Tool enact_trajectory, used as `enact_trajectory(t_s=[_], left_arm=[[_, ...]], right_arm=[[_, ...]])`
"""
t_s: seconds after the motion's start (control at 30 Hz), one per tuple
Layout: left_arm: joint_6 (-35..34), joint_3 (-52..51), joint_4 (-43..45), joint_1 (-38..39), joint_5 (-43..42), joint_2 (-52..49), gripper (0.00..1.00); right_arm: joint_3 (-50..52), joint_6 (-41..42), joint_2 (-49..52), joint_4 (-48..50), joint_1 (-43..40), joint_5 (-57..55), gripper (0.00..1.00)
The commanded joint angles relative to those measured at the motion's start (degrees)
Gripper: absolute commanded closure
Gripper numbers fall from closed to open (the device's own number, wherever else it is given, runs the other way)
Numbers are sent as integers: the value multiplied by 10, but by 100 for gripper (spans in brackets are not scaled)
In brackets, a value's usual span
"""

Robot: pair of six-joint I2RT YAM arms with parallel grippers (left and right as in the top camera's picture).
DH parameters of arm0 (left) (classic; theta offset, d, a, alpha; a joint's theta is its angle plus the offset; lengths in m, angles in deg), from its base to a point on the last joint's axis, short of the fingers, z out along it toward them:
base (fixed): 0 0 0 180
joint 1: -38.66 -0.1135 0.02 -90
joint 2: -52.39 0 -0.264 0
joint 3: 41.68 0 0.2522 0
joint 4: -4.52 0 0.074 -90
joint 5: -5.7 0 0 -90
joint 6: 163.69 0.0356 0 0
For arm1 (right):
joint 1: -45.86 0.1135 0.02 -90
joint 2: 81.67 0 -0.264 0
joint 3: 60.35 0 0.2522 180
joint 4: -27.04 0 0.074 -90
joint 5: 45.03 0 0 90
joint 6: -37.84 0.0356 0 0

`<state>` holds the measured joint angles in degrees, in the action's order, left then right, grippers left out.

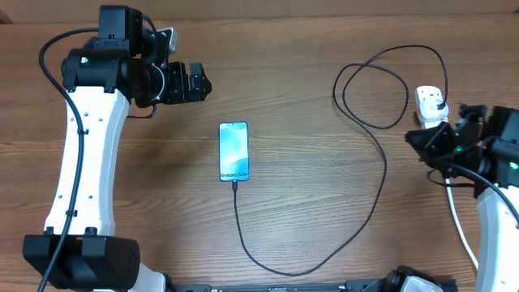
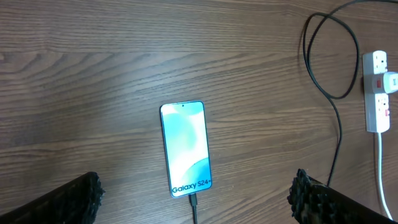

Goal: Plug charger to phone and switch on socket
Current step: 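Move the right gripper to the power strip's switch by the charger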

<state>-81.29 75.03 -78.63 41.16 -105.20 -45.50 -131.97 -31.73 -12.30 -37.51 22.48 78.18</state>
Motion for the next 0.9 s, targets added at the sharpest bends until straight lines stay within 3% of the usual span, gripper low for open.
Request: enact_trajectory(t_s=[0.0,0.33,0.87], left_arm=[[-1,4,2,-2,6,1,0],[-1,4,2,-2,6,1,0],[-1,4,2,-2,6,1,0]], right_arm=[[-18,-14,-10,9,-40,16,96],[-18,18,18,80,-110,38,96],[-18,77,198,232,-163,89,96]])
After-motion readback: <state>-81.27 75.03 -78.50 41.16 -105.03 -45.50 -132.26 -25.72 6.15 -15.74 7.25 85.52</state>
